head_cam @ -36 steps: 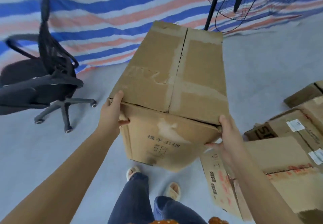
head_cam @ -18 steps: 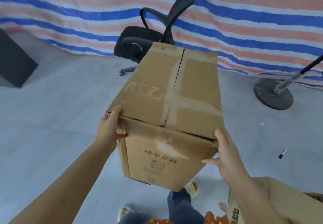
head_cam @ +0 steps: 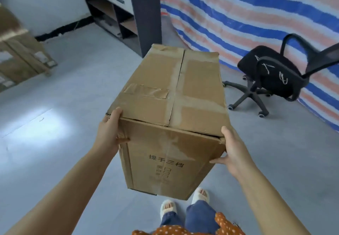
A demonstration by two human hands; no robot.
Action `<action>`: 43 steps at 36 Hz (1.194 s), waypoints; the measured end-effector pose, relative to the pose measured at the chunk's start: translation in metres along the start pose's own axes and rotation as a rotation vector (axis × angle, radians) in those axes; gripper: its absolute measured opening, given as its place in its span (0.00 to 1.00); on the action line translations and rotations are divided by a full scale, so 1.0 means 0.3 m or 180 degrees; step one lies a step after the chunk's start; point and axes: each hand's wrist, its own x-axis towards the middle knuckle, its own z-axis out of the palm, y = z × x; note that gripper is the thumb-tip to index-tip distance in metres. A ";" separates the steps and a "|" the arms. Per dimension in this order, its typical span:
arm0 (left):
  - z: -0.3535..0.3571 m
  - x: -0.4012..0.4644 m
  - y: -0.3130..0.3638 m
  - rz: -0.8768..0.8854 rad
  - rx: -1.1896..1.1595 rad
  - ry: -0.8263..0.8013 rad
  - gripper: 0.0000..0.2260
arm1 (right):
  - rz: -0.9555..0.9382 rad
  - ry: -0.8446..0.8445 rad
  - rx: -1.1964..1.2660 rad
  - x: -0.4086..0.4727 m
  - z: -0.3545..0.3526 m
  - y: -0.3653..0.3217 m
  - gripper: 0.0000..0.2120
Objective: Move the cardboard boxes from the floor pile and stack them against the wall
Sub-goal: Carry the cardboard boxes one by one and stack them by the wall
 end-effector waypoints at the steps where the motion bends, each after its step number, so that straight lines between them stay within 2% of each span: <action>1: -0.043 0.014 0.011 0.0006 -0.0071 0.0110 0.12 | -0.0030 -0.0098 -0.0074 0.007 0.050 -0.021 0.18; 7: -0.269 0.112 0.060 0.0053 -0.0486 0.0612 0.12 | -0.0207 -0.0642 -0.0457 0.054 0.354 -0.139 0.12; 16: -0.511 0.391 0.179 0.0122 -0.0915 0.1238 0.11 | -0.0400 -0.1365 -0.0899 0.237 0.873 -0.300 0.14; 24: -0.711 0.673 0.374 0.0061 -0.1246 0.1865 0.10 | -0.0465 -0.1960 -0.1276 0.387 1.398 -0.508 0.14; 30: -0.831 0.841 0.494 -0.0008 -0.1539 0.2198 0.10 | -0.0489 -0.2237 -0.1594 0.471 1.729 -0.615 0.20; 36: -0.946 1.073 0.618 0.0001 -0.1613 0.2233 0.14 | -0.0619 -0.2360 -0.1658 0.544 2.015 -0.724 0.15; 43: -1.104 1.471 0.821 -0.0016 -0.1494 0.1924 0.12 | -0.0613 -0.2218 -0.1612 0.672 2.388 -0.853 0.14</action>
